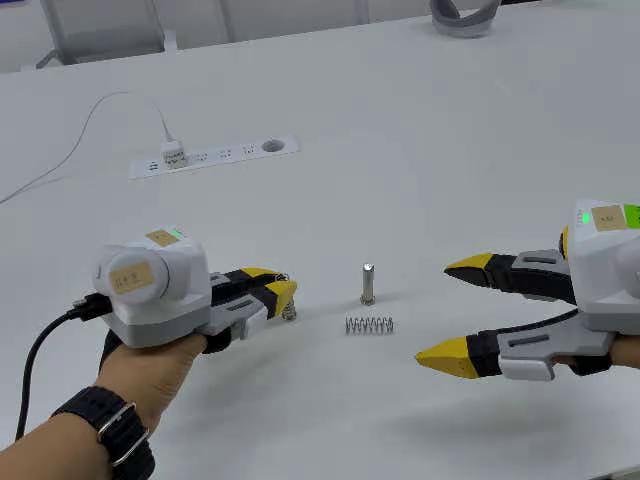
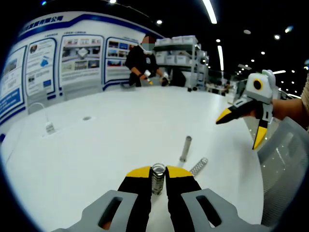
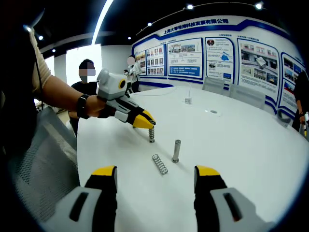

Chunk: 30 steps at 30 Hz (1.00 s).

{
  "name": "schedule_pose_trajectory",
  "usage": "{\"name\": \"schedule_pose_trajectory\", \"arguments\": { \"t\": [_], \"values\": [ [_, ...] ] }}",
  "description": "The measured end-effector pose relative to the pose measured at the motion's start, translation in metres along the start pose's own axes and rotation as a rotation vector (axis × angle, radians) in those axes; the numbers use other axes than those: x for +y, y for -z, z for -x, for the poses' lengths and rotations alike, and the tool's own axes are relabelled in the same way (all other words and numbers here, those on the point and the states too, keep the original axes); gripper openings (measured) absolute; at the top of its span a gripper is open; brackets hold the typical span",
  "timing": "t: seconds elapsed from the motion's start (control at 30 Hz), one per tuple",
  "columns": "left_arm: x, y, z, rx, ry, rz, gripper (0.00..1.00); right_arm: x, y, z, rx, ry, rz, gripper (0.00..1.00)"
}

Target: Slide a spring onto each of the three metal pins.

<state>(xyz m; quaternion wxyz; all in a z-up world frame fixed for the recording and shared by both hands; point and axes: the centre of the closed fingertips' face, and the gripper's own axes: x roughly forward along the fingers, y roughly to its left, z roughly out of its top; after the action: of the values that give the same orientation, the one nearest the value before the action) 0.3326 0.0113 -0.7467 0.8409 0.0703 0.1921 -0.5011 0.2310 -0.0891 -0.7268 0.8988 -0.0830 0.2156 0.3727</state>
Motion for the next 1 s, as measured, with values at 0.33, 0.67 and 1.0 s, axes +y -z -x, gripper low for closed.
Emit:
{"name": "schedule_pose_trajectory", "arguments": {
  "t": [0.33, 0.67, 1.0],
  "values": [
    [-0.001, 0.009, -0.002, 0.016, -0.005, -0.003, 0.10, 0.000, 0.001, -0.002, 0.007, -0.005, 0.001, 0.65],
    [0.001, 0.012, -0.003, 0.016, -0.005, -0.006, 0.10, 0.002, -0.001, -0.004, 0.012, -0.011, 0.010, 0.64],
    [-0.001, 0.012, -0.004, 0.018, -0.002, -0.019, 0.11, 0.005, -0.001, -0.006, 0.016, -0.018, 0.011, 0.63]
  ]
}}
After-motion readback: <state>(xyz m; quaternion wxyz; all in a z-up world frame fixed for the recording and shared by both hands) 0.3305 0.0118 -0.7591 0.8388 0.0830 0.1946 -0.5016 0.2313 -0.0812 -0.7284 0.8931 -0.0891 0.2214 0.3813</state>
